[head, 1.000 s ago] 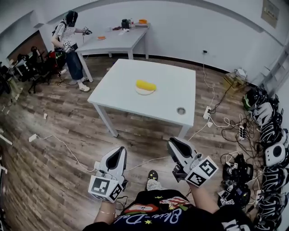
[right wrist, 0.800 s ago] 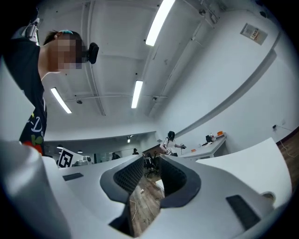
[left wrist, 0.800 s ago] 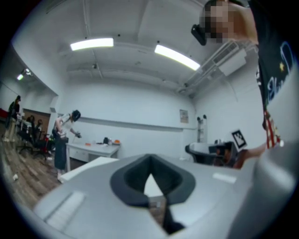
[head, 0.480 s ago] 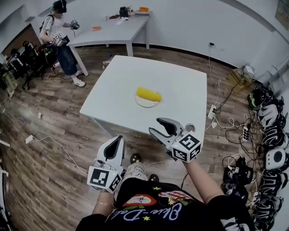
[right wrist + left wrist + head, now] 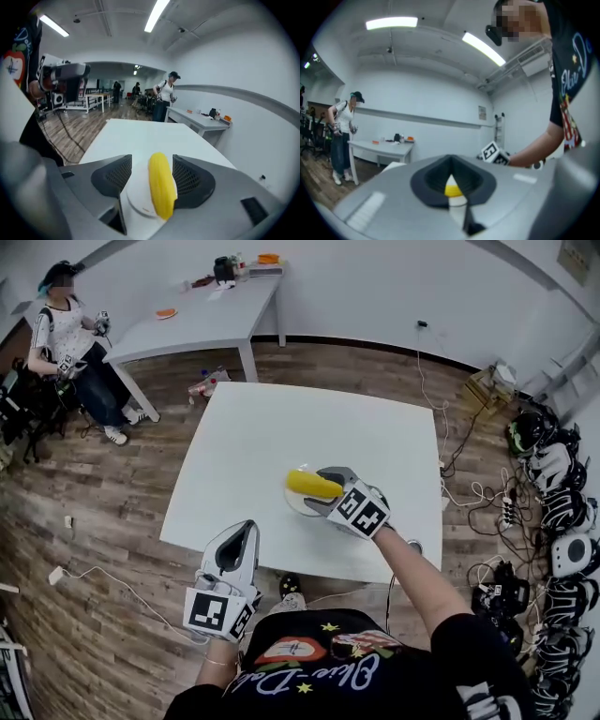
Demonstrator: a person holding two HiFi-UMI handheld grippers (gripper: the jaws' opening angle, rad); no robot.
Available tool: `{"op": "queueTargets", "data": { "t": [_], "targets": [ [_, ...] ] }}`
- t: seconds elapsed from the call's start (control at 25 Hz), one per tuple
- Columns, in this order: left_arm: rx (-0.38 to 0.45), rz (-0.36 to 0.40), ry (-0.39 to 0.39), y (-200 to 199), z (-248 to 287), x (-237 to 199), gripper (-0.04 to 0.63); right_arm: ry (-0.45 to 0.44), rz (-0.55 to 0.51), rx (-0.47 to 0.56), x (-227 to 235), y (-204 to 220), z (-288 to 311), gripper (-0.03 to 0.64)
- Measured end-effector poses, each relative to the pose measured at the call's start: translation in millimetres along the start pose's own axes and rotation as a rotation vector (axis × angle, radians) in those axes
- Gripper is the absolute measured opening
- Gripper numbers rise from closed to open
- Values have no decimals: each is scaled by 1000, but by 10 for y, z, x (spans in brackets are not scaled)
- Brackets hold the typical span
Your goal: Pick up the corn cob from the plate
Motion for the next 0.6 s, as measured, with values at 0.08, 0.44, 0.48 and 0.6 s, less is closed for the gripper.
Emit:
{"op": "queueTargets", "data": {
  "t": [0.08,0.44,0.48,0.6],
  "targets": [
    [-10,-12,-4,-24,104,-233,-3,-10,-53,-93,150,-33,292,249],
    [-54,-84,-7,34,415,-940,-3,-135,-13,-301,397,98,1003,250],
    [-57,-92,-3,43,428,-959,-3,-150,15,-298,400,120,1011,250],
    [-60,-100,8,53,457,-970,-3,-175,65,-285,430,143,999,250]
  ]
}}
Point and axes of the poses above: the fingertips, and each gripper's own axes: z forward along the fingers, x to its right, y out of its underside, the point moved 8 cm from there along -z, backward along the fingers, and after that the axes turned 13 degrees about -x, right-handed, at the moved point
